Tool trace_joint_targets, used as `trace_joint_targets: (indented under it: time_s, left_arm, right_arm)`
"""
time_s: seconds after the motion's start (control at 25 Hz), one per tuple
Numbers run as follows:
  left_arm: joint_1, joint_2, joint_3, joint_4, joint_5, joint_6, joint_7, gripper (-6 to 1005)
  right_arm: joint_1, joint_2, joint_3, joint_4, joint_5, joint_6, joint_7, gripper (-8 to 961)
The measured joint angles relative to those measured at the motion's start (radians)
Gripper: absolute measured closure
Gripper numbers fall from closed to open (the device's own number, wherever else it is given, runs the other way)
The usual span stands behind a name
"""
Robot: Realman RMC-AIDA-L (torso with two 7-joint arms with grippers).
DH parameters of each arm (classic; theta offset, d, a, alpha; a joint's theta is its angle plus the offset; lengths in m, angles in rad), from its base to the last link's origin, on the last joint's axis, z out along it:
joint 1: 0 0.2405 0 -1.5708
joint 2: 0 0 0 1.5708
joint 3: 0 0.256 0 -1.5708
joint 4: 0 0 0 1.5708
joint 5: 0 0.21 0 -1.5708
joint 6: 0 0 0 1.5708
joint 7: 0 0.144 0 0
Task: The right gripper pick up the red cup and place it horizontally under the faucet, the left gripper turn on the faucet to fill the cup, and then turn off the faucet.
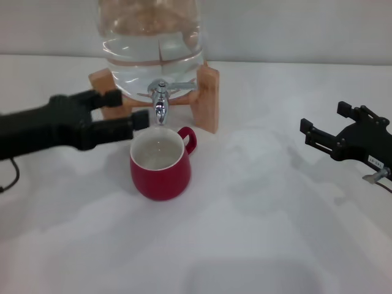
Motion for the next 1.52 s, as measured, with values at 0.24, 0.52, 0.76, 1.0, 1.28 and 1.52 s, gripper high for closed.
trace_joint_targets:
  time_s: [0.24,0.52,0.76,1.0,1.28,1.52]
  left_arm:
    - [0.022,0.001,-0.035,-0.282,-0.205,0.003,0.262,109]
    - [-0.024,0.005,-0.172,-0.559,-0.284,-0.002,0.405,109]
    - [-0.066,0.008,-0.284,-0.705,-0.285,-0.008,0.487,109]
    - [-0.072,0.009,-0.324,-0.738,-0.286,0.003,0.514,110]
    - [-0.080,0.012,-0.346,-0.769,-0.283,0.006,0.518,110]
    - [-0.080,0.011,-0.346,-0.770,-0.282,0.016,0.516,110]
  right_arm:
    - [0.002,0.006,0.007,-0.028,0.004,0.039,0.000,84]
    - [0.008,0.011,0.012,-0.047,-0.001,0.067,0.000,84]
    - [0.009,0.012,0.014,-0.064,-0.003,0.105,0.000,85]
    - [0.011,0.013,0.017,-0.070,-0.005,0.116,0.000,85]
    - [0.010,0.013,0.017,-0.070,-0.006,0.132,0.000,85]
    - [0.007,0.013,0.017,-0.080,-0.006,0.173,0.000,84]
